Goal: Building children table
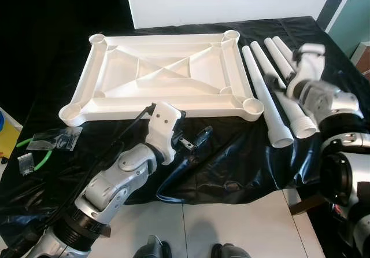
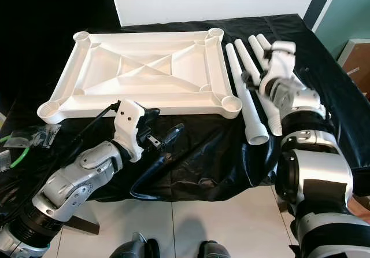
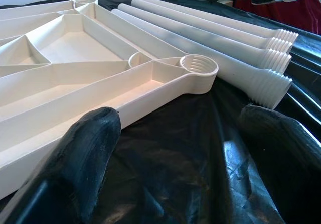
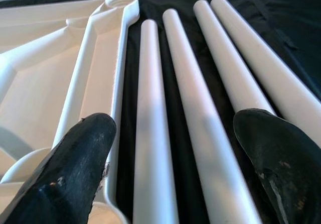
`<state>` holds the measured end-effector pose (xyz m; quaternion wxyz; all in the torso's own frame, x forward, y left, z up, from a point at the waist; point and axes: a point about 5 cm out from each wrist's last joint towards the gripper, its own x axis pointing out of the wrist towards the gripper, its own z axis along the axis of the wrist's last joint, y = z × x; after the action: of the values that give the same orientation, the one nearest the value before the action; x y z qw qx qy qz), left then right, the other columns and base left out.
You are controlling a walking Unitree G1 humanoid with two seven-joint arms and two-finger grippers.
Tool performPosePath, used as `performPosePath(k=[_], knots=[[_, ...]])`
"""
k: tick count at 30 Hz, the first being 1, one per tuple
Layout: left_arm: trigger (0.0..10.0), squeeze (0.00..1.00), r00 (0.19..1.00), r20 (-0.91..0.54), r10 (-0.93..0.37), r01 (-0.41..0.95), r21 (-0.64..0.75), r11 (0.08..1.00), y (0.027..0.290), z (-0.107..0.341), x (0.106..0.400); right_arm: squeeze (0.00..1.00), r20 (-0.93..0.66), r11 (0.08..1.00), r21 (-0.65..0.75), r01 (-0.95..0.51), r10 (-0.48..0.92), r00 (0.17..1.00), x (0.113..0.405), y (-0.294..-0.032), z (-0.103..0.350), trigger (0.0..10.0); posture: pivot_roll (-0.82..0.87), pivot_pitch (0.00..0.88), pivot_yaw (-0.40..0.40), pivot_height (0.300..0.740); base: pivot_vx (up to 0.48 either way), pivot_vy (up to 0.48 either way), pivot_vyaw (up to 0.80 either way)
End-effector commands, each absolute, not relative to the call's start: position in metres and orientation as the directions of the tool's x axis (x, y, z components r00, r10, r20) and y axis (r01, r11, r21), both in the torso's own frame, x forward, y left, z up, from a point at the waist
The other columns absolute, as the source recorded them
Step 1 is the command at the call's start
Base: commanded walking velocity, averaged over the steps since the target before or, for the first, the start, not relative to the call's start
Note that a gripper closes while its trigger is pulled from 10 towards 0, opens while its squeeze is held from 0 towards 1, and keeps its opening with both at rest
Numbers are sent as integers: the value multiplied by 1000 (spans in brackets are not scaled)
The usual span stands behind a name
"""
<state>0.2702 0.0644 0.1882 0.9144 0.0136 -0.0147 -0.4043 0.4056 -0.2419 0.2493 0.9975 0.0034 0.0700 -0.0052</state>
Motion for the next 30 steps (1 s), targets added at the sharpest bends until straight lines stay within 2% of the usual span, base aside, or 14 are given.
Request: performPosePath(k=[1, 4, 6, 9, 10, 11, 12, 13, 14, 15, 20, 21, 22, 30], knots=[[10000, 0, 484, 1, -875, 874, 42, 483, 58, 189, 261, 0, -145, 1000, 26, 3, 1, 989, 405, -242, 246, 10000, -49, 124, 31, 740, 0, 0, 0], [10000, 0, 481, -2, -877, 876, 42, 480, 58, 189, 261, 0, -152, 998, 61, 0, 9, 988, 406, -242, 250, 10000, -48, 123, 38, 740, 0, 0, 0], [10000, 0, 479, -4, -878, 877, 40, 479, 58, 189, 261, 0, -227, 999, 11, 32, -29, 973, 405, -244, 240, 10000, -47, 124, 39, 740, 0, 0, 0], [10000, 0, 479, -4, -878, 877, 39, 479, 58, 189, 261, 0, -255, 999, -15, 47, -49, 966, 404, -245, 235, 10000, -48, 124, 41, 740, 0, 0, 0], [10000, 0, 478, -5, -878, 878, 38, 478, 58, 189, 260, 0, -300, 998, -39, 46, -56, 952, 403, -244, 227, 8510, -48, 125, 41, 740, 0, 0, 0], [10000, 0, 478, -6, -879, 878, 38, 477, 58, 188, 260, 0, -327, 998, -49, 43, -56, 943, 402, -244, 223, 5922, -48, 125, 42, 740, 0, 0, 0], [10000, 0, 477, -7, -879, 878, 38, 477, 58, 189, 260, 0, -357, 996, -77, 35, -60, 932, 401, -243, 216, 7647, -47, 126, 41, 740, 0, 0, 0], [10000, 0, 477, -7, -879, 878, 38, 477, 58, 189, 260, 0, -357, 996, -77, 35, -60, 932, 401, -243, 216, 7647, -47, 126, 41, 740, 0, 0, 0], [10000, 0, 477, -7, -879, 878, 38, 477, 58, 189, 260, 0, -382, 994, -101, 30, -66, 922, 400, -243, 210, 8392, -46, 126, 41, 740, 0, 0, 0], [10000, 0, 477, -6, -879, 878, 37, 477, 58, 189, 260, 0, -399, 993, -117, 25, -70, 914, 399, -243, 206, 3569, -46, 126, 41, 740, 0, 0, 0], [10000, 0, 480, -8, -877, 877, 38, 479, 59, 188, 260, 0, -436, 990, -137, 25, -83, 896, 397, -243, 196, 3843, -44, 126, 41, 740, 0, 0, 0], [10000, 0, 480, -9, -877, 877, 37, 479, 59, 188, 260, 0, -446, 990, -136, 30, -88, 891, 396, -243, 195, 9216, -44, 126, 41, 740, 0, 0, 0], [10000, 0, 479, -9, -878, 877, 36, 479, 59, 188, 260, 0, -451, 989, -141, 32, -93, 888, 396, -244, 194, 10000, -44, 126, 41, 740, 0, 0, 0], [10000, 0, 480, -9, -877, 877, 34, 480, 59, 189, 261, 0, -450, 986, -152, 66, -128, 884, 395, -249, 194, 10000, -45, 124, 43, 740, 0, 0, 0]])
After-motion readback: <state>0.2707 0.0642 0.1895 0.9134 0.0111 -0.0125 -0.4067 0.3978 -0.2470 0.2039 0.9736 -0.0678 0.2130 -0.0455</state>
